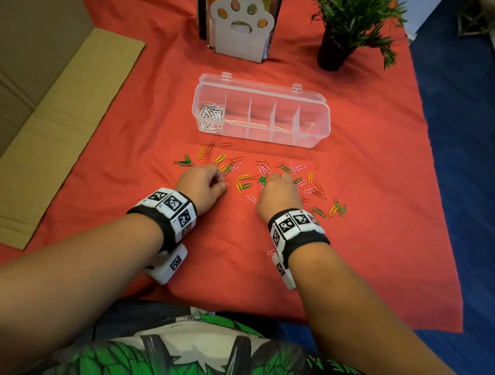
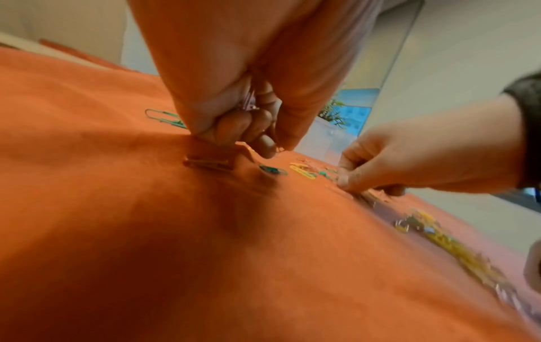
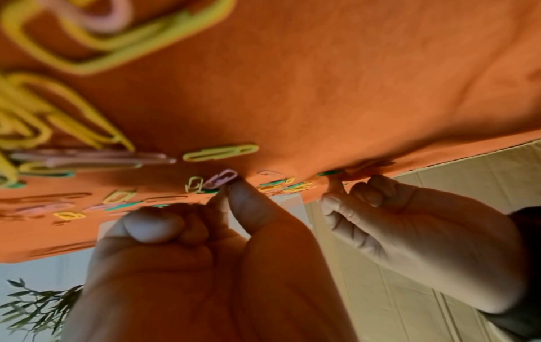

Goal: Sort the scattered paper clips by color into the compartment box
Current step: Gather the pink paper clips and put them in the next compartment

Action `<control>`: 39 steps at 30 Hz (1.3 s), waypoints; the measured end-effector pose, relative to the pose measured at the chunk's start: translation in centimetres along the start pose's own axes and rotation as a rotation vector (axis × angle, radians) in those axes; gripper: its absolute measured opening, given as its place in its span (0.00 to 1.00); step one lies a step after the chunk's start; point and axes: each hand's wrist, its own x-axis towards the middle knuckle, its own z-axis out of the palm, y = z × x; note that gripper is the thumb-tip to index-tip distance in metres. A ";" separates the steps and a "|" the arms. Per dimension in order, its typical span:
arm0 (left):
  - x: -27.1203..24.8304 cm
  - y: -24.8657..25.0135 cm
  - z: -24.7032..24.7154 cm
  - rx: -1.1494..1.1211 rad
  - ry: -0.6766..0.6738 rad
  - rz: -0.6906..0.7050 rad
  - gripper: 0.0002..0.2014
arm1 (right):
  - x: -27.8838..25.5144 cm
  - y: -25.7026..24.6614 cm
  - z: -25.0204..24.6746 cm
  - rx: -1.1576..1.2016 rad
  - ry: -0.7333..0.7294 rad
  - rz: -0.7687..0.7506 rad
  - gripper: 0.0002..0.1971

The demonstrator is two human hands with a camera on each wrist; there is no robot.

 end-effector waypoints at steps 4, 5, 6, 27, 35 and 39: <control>0.0 0.2 -0.3 -0.312 -0.097 -0.170 0.06 | -0.4 0.3 0.1 -0.035 -0.115 -0.074 0.17; 0.0 0.5 -0.4 -0.451 -0.142 -0.254 0.09 | -0.5 0.5 0.2 0.003 -0.139 -0.086 0.15; -0.1 0.9 -0.5 -0.606 -0.186 -0.350 0.12 | -0.6 0.6 0.1 0.081 -0.153 -0.078 0.11; -0.7 3.2 2.3 0.436 -0.239 0.261 0.12 | -1.9 3.1 -2.2 0.334 -0.101 0.150 0.07; -1.3 3.2 2.0 0.187 -0.282 0.072 0.12 | -2.4 1.5 -0.6 -0.042 0.019 -0.069 0.17; -2.0 4.0 0.6 -0.802 -0.407 -0.422 0.13 | -2.6 1.2 -0.7 -0.064 -0.052 -0.148 0.18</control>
